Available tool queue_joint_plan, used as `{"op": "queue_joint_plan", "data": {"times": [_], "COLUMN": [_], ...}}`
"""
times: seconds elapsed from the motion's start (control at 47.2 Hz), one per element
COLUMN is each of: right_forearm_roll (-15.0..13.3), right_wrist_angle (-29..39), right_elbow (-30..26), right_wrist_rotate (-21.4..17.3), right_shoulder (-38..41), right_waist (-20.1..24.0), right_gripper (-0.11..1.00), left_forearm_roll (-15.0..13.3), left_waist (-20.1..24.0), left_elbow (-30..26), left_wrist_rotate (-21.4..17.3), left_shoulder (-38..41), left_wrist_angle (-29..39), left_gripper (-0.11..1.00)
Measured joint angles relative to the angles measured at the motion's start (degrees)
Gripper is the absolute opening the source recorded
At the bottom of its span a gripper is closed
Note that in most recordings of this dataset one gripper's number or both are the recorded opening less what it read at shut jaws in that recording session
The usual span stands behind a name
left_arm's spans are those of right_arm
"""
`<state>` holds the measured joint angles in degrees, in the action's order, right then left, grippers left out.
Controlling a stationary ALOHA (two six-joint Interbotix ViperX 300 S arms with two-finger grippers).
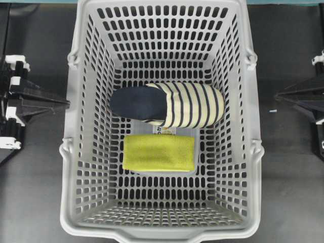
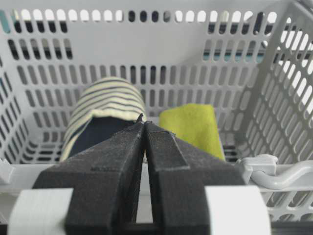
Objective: Pick up the yellow cloth from the shopping basket with the left arm.
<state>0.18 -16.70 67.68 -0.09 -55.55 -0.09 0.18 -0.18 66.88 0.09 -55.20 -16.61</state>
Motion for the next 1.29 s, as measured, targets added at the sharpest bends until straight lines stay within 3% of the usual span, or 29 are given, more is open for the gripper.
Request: {"op": "queue_joint_plan", "data": {"times": [0.212, 0.509, 0.615, 0.785, 0.848, 1.06, 1.145, 1.293], "right_forearm_roll": [1.23, 1.41, 1.41, 1.41, 1.23, 0.97, 0.97, 0.88], "right_wrist_angle": [0.97, 2.81, 4.31, 5.45, 5.54, 6.68, 7.12, 8.26], "right_elbow": [0.0, 0.0, 0.0, 0.0, 0.0, 0.0, 0.0, 0.0], "right_wrist_rotate": [-2.37, -5.71, -5.71, -5.54, -5.1, -4.13, -4.04, -3.78], "right_shoulder": [0.09, 0.18, -0.18, -0.7, -0.88, -1.76, -2.2, -3.25], "right_waist": [0.44, 0.53, 0.53, 0.53, 0.53, 0.53, 0.53, 0.44], "right_gripper": [0.0, 0.01, 0.16, 0.63, 0.74, 0.71, 0.71, 0.71], "left_forearm_roll": [2.02, 2.11, 2.11, 2.2, 2.2, 2.11, 2.2, 2.2], "left_waist": [-0.09, -0.44, -0.7, -1.41, -1.58, -3.78, -4.31, -5.01], "left_elbow": [-3.69, -14.15, -17.67, -24.26, -27.07, -37.71, -41.04, -48.87], "left_wrist_rotate": [3.69, 3.08, 3.16, 3.16, 3.16, 2.11, 1.76, 1.58], "left_shoulder": [-0.18, 1.41, 3.43, 7.73, 9.84, 20.3, 24.7, 34.54], "left_wrist_angle": [8.79, 22.32, 26.1, 33.93, 37.0, 47.64, 51.68, 58.54], "left_gripper": [0.0, 0.0, 0.0, 0.0, 0.0, 0.01, 0.1, 0.55]}}
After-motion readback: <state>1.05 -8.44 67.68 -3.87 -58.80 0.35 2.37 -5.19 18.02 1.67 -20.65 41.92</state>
